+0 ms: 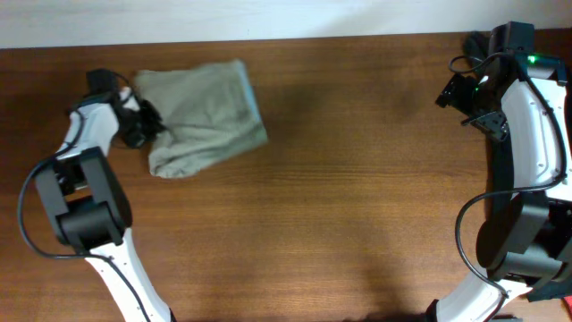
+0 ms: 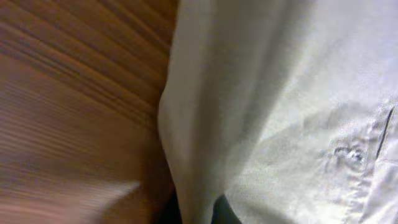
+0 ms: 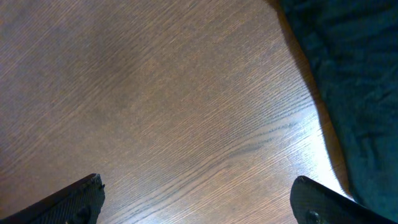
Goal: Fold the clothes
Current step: 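Grasp the folded pants with the left gripper and drag them to the top-left corner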
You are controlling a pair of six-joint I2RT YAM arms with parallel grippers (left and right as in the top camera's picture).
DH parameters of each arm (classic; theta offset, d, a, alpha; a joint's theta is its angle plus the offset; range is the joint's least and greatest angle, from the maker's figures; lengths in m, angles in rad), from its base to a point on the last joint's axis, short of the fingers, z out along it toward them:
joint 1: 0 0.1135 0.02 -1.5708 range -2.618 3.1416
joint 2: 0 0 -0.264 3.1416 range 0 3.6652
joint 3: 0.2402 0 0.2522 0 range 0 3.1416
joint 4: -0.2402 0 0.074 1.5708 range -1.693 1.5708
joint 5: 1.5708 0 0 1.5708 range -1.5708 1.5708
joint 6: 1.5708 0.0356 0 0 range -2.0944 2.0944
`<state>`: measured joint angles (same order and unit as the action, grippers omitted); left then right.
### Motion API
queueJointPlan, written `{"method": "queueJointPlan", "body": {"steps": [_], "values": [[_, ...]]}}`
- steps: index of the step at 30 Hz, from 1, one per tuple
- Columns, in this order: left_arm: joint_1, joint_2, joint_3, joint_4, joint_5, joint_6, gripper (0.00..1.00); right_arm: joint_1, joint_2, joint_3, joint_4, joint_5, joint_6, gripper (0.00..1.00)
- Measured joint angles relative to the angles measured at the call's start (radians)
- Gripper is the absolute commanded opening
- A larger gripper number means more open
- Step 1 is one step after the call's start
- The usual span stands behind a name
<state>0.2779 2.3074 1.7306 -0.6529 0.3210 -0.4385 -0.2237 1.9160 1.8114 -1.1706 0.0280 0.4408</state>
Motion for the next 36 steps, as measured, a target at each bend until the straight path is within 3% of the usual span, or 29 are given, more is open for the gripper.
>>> {"method": "queueJointPlan", "body": {"steps": [5, 9, 12, 18, 27, 36], "values": [[0.171, 0.004, 0.000, 0.109, -0.115, -0.193, 0.02, 0.000, 0.000, 0.000, 0.000, 0.000, -0.001, 0.99], [0.299, 0.008, -0.001, 0.151, -0.152, -0.351, 0.10, 0.000, 0.000, 0.000, 0.000, 0.000, 0.001, 0.99], [0.372, 0.010, -0.002, 0.178, -0.165, -0.412, 0.06, 0.000, 0.000, 0.000, 0.000, 0.000, -0.001, 0.99], [0.372, 0.010, -0.007, 0.203, -0.164, -0.423, 0.06, 0.000, 0.000, 0.000, 0.000, 0.000, 0.000, 0.99], [0.187, 0.067, -0.020, 0.451, -0.211, -0.426, 0.10, 0.000, 0.000, 0.000, 0.000, 0.000, 0.000, 0.99], [0.233, 0.074, -0.018, 0.467, -0.202, -0.377, 0.15, 0.000, 0.000, 0.000, 0.000, 0.000, 0.000, 0.99]]}}
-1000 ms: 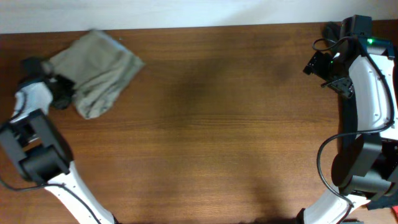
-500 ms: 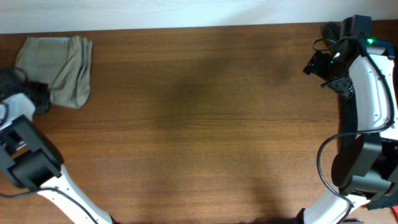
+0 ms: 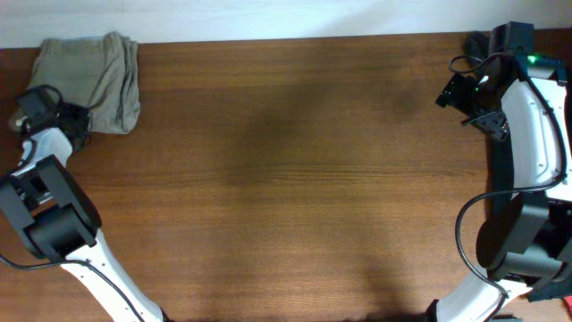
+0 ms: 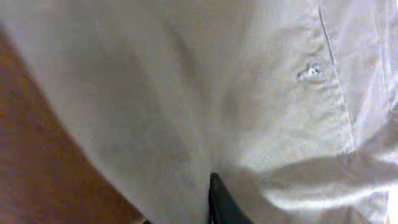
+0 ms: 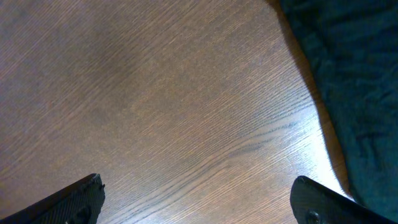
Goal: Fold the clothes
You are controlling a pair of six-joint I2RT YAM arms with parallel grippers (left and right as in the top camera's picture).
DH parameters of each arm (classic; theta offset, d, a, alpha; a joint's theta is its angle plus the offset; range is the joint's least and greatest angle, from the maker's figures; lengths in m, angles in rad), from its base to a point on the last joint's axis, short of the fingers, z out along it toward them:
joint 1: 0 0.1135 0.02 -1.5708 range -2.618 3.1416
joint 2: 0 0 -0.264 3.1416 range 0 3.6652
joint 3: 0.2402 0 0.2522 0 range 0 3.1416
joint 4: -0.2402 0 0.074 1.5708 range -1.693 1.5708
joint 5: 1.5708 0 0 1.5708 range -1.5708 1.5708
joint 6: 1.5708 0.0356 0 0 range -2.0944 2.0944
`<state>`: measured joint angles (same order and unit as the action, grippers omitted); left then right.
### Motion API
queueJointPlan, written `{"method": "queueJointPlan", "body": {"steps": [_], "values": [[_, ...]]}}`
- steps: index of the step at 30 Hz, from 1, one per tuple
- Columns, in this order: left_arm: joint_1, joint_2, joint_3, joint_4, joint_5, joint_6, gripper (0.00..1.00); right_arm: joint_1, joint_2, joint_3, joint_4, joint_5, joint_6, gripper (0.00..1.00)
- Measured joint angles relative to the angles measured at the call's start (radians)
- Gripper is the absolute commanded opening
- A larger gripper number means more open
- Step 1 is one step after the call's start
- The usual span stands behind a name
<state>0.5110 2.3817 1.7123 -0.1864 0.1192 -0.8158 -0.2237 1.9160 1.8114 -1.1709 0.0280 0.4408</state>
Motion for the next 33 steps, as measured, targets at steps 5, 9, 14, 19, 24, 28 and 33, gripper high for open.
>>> {"method": "queueJointPlan", "body": {"steps": [5, 9, 14, 19, 24, 28, 33], "values": [[0.041, 0.000, 0.014, -0.015, 0.019, 0.028, 0.52, 0.000, 0.000, 0.000, 0.000, 0.000, 0.000, 0.99], [0.042, 0.000, 0.024, -0.015, 0.029, 0.035, 0.48, 0.000, 0.000, 0.000, 0.000, 0.000, 0.000, 0.99], [0.035, 0.000, 0.024, -0.016, 0.032, 0.042, 0.51, 0.000, 0.000, 0.000, 0.000, 0.000, 0.000, 0.99], [0.018, -0.011, 0.026, -0.049, 0.030, 0.053, 0.54, 0.000, 0.000, 0.000, 0.000, 0.000, 0.000, 0.99], [0.007, -0.068, 0.009, -0.201, -0.017, 0.084, 0.55, 0.000, 0.000, 0.000, 0.000, 0.000, 0.000, 0.98], [0.006, -0.142, -0.006, -0.288, -0.065, 0.124, 0.55, 0.000, 0.000, 0.000, 0.000, 0.000, 0.000, 0.99], [0.006, -0.234, -0.007, -0.327, -0.076, 0.140, 0.42, 0.000, 0.000, 0.000, 0.000, 0.000, 0.000, 0.98]]}}
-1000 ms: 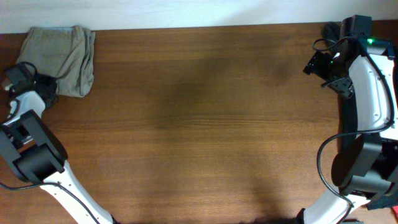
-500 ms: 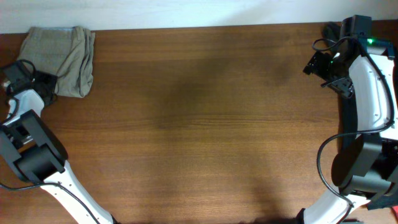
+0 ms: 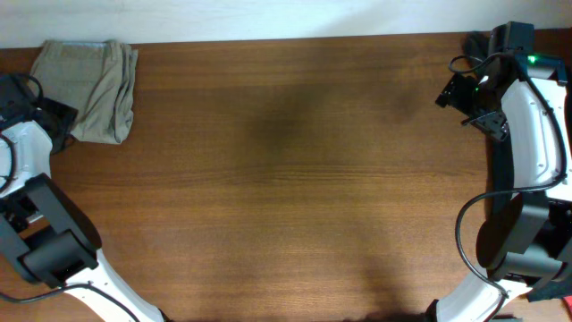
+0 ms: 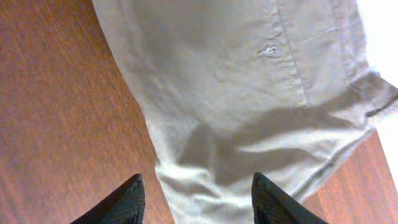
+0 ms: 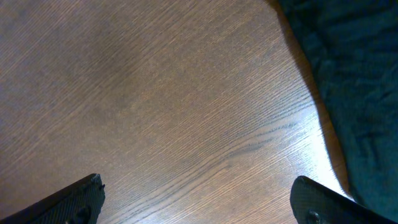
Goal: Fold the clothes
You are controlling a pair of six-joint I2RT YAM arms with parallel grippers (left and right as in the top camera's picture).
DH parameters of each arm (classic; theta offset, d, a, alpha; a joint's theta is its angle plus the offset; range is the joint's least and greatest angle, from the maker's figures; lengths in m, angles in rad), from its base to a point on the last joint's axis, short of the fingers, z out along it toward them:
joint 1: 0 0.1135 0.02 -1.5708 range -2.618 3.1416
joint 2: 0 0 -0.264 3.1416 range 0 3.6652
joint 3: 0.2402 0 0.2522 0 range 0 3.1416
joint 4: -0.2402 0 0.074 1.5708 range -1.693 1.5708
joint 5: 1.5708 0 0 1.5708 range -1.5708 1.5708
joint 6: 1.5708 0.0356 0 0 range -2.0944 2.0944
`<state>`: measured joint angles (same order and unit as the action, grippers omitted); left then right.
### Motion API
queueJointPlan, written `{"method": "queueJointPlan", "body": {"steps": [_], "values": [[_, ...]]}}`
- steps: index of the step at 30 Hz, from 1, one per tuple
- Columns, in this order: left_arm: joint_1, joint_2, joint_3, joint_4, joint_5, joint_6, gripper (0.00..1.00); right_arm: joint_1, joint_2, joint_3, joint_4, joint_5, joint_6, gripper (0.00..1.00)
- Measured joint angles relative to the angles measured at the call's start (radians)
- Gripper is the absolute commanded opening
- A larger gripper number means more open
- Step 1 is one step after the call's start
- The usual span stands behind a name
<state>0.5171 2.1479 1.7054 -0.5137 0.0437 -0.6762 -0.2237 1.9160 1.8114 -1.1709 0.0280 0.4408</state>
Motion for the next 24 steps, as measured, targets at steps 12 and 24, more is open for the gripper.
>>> {"method": "queueJointPlan", "body": {"steps": [12, 24], "values": [[-0.111, 0.000, 0.000, -0.074, -0.032, 0.014, 0.01, 0.000, 0.000, 0.000, 0.000, 0.000, 0.000, 0.99], [-0.117, 0.111, 0.000, -0.025, -0.135, 0.014, 0.01, 0.000, 0.000, 0.000, 0.000, 0.000, 0.000, 0.99]]}}
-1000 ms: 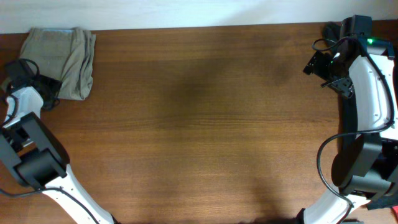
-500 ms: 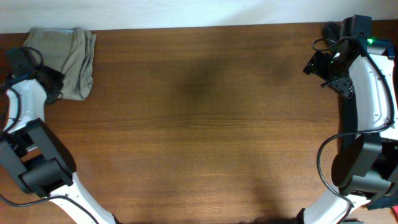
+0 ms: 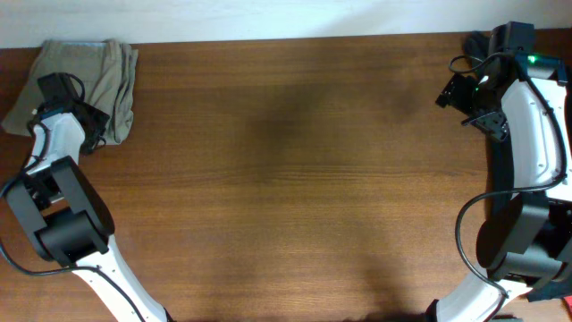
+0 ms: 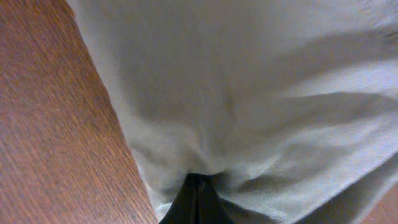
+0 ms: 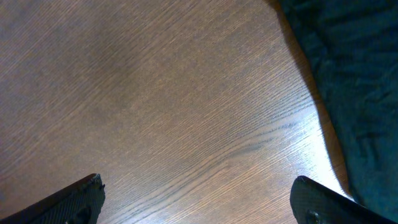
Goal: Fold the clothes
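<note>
A folded khaki garment [image 3: 94,67] lies in the table's far left corner. My left gripper [image 3: 91,123] sits at its near edge. In the left wrist view the two dark fingertips [image 4: 198,190] are pressed together with a pinch of the pale cloth [image 4: 249,93] bunched between them. My right gripper [image 3: 465,89] hangs over the far right of the table; in the right wrist view it [image 5: 196,186] stands wide open over bare wood.
A dark teal cloth [image 5: 348,81] lies at the table's right edge, beside the right gripper. The brown wooden table [image 3: 295,179] stretches between the two arms. A white wall runs along the far edge.
My left gripper was open just off the garment's left side; now it is shut on the cloth at the garment's near edge. The right arm has not moved.
My left gripper held the folded garment's left edge left of the table's centre. Then garment and gripper were in the far left corner. Then the gripper stood open beside the garment. Now it grips the cloth again. The right gripper stayed open throughout.
</note>
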You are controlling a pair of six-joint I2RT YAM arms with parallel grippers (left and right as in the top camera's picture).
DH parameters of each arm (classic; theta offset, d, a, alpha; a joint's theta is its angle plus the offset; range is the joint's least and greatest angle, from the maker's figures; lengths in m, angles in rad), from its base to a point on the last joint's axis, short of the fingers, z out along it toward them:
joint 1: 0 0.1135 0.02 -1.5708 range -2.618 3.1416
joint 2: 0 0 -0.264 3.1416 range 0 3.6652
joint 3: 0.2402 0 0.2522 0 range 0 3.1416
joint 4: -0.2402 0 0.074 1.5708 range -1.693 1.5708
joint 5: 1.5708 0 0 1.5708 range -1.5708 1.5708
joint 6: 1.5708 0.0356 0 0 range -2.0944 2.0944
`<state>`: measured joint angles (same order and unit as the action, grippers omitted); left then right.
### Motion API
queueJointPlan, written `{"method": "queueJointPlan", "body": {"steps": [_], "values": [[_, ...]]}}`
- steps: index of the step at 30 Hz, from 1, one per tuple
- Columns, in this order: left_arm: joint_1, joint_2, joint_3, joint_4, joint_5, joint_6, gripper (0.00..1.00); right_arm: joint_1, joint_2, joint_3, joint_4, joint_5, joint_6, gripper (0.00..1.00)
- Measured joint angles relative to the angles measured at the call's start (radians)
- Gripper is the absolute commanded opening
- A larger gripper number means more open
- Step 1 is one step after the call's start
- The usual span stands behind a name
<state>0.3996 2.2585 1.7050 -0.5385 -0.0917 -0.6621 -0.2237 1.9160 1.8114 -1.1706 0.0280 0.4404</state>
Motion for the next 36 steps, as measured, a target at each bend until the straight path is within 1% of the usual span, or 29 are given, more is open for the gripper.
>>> {"method": "queueJointPlan", "body": {"steps": [6, 8, 9, 10, 11, 12, 15, 17, 21, 25, 26, 27, 28, 33, 36], "values": [[-0.008, 0.016, 0.000, 0.011, 0.047, 0.013, 0.02, 0.000, 0.000, 0.000, 0.000, 0.000, 0.000, 0.98], [-0.015, 0.016, 0.000, 0.012, 0.062, 0.028, 0.09, 0.000, 0.000, 0.000, 0.000, 0.000, 0.000, 0.99], [-0.019, 0.016, 0.002, 0.012, 0.070, 0.038, 0.15, 0.000, 0.000, 0.000, 0.000, 0.000, 0.000, 0.99], [-0.022, 0.016, 0.002, 0.011, 0.078, 0.043, 0.25, 0.000, 0.000, 0.000, 0.000, 0.000, 0.000, 0.99], [-0.024, 0.014, 0.003, 0.011, 0.085, 0.046, 0.40, 0.000, 0.000, 0.000, 0.000, 0.000, 0.000, 0.99], [-0.026, 0.011, 0.004, 0.011, 0.090, 0.054, 0.46, 0.000, 0.000, 0.000, 0.000, 0.000, 0.000, 0.99], [-0.027, -0.012, 0.004, -0.001, 0.101, 0.066, 0.55, 0.000, 0.000, 0.000, 0.000, 0.000, 0.000, 0.99], [-0.027, -0.043, 0.004, -0.016, 0.107, 0.068, 0.60, 0.000, 0.000, 0.000, 0.000, 0.000, 0.000, 0.99], [-0.027, -0.127, 0.004, -0.097, 0.122, 0.072, 0.63, 0.000, 0.000, 0.000, 0.000, 0.000, 0.001, 0.99], [-0.027, -0.284, 0.005, -0.223, 0.207, 0.072, 0.64, 0.000, 0.000, 0.000, 0.000, 0.000, 0.000, 0.99], [-0.027, -0.319, 0.005, -0.249, 0.232, 0.072, 0.67, 0.000, 0.000, 0.000, -0.001, 0.000, 0.000, 0.99], [-0.027, -0.355, 0.005, -0.272, 0.258, 0.072, 0.79, 0.000, 0.000, 0.000, 0.000, 0.000, 0.000, 0.99], [-0.027, -0.394, 0.006, -0.298, 0.284, 0.074, 0.99, 0.000, 0.000, 0.000, 0.000, 0.000, 0.001, 0.99], [-0.028, -0.556, 0.010, -0.362, 0.359, 0.076, 0.99, 0.000, 0.000, 0.000, 0.025, -0.023, 0.018, 0.99], [-0.028, -0.574, 0.013, -0.363, 0.373, 0.076, 0.99, 0.000, 0.000, 0.000, 0.003, -0.089, 0.024, 0.99]]}}
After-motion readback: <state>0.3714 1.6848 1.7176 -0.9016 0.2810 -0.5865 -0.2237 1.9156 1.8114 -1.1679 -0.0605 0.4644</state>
